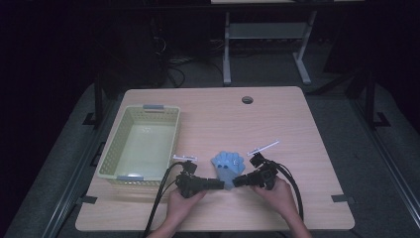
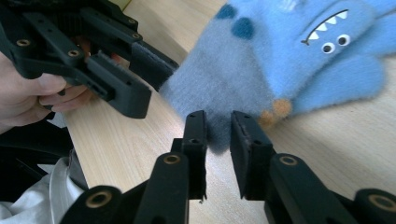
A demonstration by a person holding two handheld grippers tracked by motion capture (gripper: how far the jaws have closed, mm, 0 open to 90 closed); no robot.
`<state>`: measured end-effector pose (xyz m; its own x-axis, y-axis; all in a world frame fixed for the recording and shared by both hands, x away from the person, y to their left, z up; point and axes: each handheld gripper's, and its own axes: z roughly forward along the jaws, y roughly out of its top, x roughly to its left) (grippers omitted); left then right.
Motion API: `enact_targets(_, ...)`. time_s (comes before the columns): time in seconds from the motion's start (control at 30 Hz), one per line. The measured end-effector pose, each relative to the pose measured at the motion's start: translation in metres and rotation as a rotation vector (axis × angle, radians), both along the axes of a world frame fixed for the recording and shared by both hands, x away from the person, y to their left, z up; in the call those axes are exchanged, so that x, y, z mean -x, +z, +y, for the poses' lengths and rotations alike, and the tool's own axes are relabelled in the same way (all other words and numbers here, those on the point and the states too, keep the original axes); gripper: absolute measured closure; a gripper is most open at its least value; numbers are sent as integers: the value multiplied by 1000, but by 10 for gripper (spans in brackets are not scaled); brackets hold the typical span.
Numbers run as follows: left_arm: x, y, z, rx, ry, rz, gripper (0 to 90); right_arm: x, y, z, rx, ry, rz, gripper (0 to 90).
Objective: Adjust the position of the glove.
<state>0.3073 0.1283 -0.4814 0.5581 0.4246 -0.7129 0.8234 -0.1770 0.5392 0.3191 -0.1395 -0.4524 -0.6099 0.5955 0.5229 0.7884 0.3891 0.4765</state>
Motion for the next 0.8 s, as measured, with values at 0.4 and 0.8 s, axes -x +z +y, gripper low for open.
enact_targets(0.4,-14,3,6,-3,160,18,521,-12,-6,-15,-3,-133,10,704)
enact_targets(0.8,-36,3,-4,-72,252,19,617,-30,-11,-9,90,-210,-19,868)
